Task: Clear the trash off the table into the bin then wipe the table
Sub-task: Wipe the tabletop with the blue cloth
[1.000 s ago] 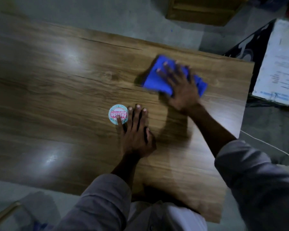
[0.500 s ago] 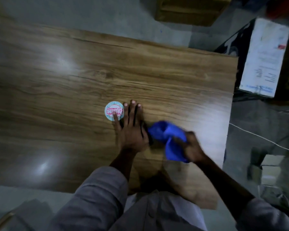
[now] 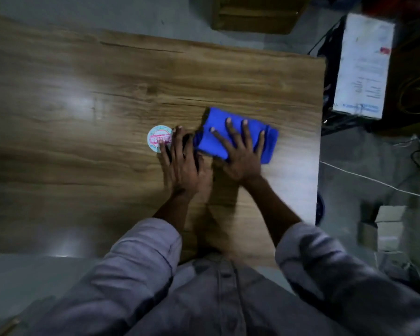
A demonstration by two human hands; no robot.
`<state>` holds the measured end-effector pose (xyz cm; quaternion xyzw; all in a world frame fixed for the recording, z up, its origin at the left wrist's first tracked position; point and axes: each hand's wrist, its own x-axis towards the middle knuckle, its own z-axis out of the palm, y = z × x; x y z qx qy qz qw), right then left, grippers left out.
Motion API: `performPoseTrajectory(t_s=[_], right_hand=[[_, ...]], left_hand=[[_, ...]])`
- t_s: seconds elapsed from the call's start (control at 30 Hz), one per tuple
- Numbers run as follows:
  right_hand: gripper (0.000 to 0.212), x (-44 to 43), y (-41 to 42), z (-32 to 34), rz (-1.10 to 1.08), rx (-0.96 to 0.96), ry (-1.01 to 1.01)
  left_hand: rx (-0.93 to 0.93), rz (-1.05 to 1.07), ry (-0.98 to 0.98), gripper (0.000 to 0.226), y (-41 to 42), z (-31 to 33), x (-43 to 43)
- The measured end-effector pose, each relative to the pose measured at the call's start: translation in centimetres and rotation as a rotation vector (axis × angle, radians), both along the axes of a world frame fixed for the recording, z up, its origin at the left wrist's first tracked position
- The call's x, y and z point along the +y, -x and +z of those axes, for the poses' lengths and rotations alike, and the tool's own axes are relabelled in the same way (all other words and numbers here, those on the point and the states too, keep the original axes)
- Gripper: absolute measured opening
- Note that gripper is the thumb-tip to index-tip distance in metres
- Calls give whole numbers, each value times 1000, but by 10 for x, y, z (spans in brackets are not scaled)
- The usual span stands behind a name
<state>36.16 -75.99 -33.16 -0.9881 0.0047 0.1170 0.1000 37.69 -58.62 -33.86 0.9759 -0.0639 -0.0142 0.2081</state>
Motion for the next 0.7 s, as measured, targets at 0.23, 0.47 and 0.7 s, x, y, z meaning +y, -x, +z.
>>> performPoseTrajectory(t_s=[0.23,0.47,0.7], right_hand=[[60,43,144,32,115,194,-216],[58,-24,105,107,-324,63,-194],[73,2,58,71,-365,202,-84]], left_hand=[[-104,-38,203,43,35,2,32],[-14,-17,202,52,135,19,68],[66,-224,116,81,152,59,46]])
